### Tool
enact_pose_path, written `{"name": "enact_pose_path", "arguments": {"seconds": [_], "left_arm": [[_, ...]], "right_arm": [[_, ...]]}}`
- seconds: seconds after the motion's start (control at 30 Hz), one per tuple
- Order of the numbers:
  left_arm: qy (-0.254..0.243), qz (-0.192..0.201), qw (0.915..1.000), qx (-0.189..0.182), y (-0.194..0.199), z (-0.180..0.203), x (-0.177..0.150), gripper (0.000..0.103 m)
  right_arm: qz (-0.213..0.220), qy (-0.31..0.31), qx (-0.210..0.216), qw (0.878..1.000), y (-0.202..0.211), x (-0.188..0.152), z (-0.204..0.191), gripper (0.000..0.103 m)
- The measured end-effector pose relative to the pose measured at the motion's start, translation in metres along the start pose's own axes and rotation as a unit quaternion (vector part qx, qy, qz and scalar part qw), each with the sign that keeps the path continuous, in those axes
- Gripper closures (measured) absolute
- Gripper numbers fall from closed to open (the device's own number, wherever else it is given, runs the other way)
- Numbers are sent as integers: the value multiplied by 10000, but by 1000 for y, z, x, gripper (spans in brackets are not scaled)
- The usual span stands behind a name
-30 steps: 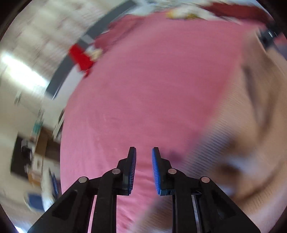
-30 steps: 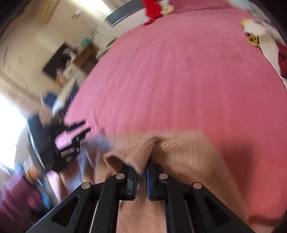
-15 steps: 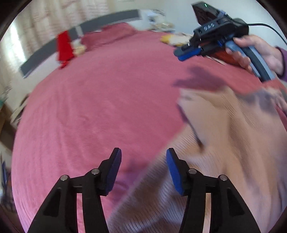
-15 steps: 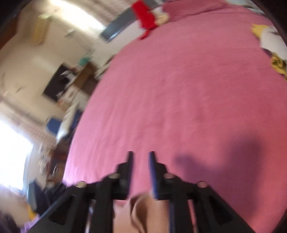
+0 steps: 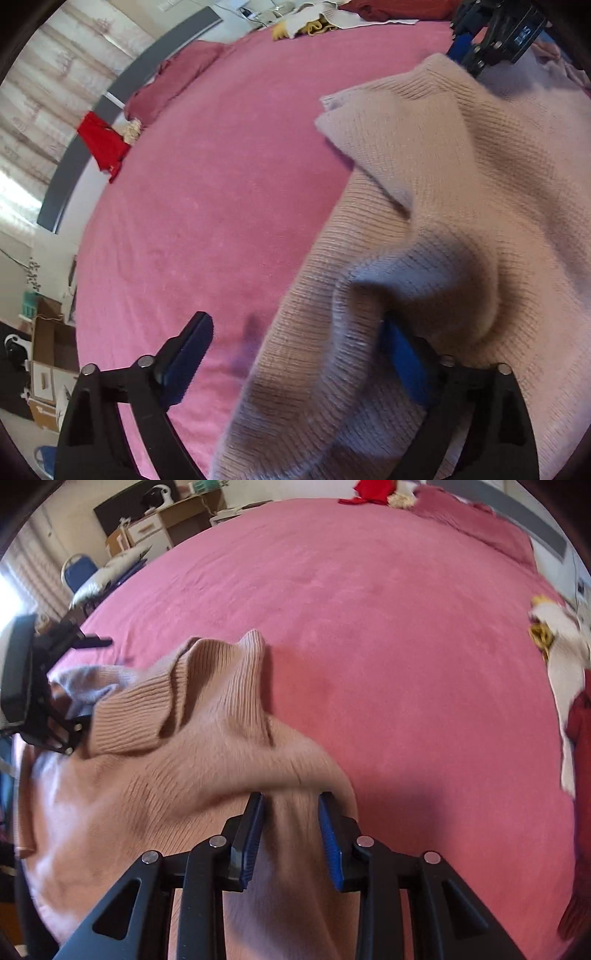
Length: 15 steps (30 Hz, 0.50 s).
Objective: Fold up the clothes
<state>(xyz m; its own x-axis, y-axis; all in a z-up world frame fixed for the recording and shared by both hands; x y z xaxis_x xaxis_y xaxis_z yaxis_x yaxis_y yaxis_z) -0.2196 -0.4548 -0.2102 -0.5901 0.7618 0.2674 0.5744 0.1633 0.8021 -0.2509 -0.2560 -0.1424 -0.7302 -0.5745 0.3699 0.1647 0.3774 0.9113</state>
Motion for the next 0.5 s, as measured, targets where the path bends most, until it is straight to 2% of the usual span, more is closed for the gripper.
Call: {"name": "enact_pose_path", "arguments": {"seconds": [0.07, 0.1, 0.13, 0.2, 0.3, 0.4, 0.5], "left_arm": [[-23, 52, 9999, 129, 0, 1, -1, 10], [-78, 90, 9996, 253, 1, 2, 0, 29], [-151, 114, 9990, 405, 2, 3, 2, 91], [-307, 9, 9968, 739, 3, 0, 0, 94], [-201, -28, 9941, 1063, 3, -15, 1, 95], [770, 158, 9927, 915, 7, -57, 0, 95], [1713, 230, 9825, 695, 7, -102, -9, 92]], "right_arm": [[-22, 112, -235, 9997, -14, 1, -2, 71], [4, 112, -354, 9993, -17, 2, -4, 71], [44, 123, -490, 9987, -18, 3, -6, 73], [228, 222, -721, 9969, -11, 4, -8, 99], [574, 146, -915, 9940, 3, 10, -1, 100], [981, -126, -1106, 9889, 20, 23, 16, 101], [1269, -380, -1285, 9828, 31, 43, 38, 103]]}}
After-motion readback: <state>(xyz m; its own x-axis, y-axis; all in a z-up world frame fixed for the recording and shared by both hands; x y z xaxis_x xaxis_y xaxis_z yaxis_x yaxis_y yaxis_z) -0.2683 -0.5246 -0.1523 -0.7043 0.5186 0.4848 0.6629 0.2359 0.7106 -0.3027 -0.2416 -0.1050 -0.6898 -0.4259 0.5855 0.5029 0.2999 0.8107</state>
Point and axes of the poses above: each gripper's, at about its wrist camera, not at the fingertips, and y roughly against the way its jaws point, z to its right, x to its top, the point moved 6 cm from there along -y, roughly the way its jaws point, and after that the axes turned 11 degrees about -y, right-handed, at the moved point
